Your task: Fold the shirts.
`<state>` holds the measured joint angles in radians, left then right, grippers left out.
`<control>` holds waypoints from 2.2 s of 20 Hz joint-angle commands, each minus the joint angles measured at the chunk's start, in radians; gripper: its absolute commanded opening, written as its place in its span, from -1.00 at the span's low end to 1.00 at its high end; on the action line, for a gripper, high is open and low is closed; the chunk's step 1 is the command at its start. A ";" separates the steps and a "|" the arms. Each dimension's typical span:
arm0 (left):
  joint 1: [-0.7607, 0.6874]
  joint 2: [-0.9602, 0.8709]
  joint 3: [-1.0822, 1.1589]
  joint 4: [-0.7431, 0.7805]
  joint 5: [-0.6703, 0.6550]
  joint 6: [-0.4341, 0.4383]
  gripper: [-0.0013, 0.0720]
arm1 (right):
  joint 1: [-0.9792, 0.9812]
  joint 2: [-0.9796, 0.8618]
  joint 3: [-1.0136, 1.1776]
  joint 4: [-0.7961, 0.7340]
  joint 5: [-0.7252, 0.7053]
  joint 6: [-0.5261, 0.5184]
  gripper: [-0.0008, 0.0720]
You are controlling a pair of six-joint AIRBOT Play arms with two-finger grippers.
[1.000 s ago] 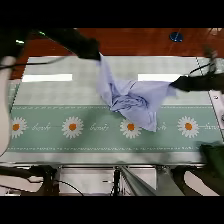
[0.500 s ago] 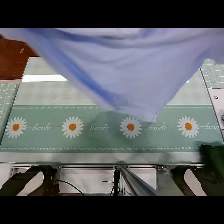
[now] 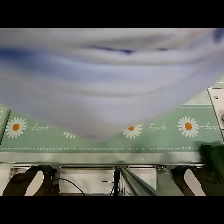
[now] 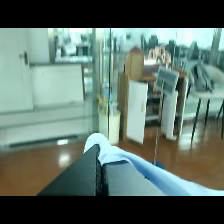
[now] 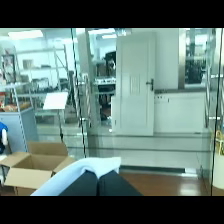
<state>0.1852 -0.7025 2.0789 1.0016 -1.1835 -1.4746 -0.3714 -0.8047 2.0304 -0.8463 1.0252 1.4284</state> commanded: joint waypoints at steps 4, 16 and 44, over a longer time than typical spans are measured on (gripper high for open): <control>0.003 0.089 0.000 0.001 -0.258 -0.154 -0.92 | -0.001 0.026 0.045 -0.081 0.176 0.039 -0.92; 0.002 0.028 -0.763 0.001 -0.357 -0.064 -0.92 | 0.397 -0.641 -0.048 -0.312 0.414 0.032 -0.92; -0.005 -0.462 -1.082 0.002 -0.107 0.286 -0.92 | -0.105 -0.503 -0.554 -0.497 0.705 -0.045 0.17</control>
<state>0.1814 -1.1629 0.9974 1.0027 -1.2903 -1.2057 -0.3439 -1.4429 1.7149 -1.4647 1.6604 1.4155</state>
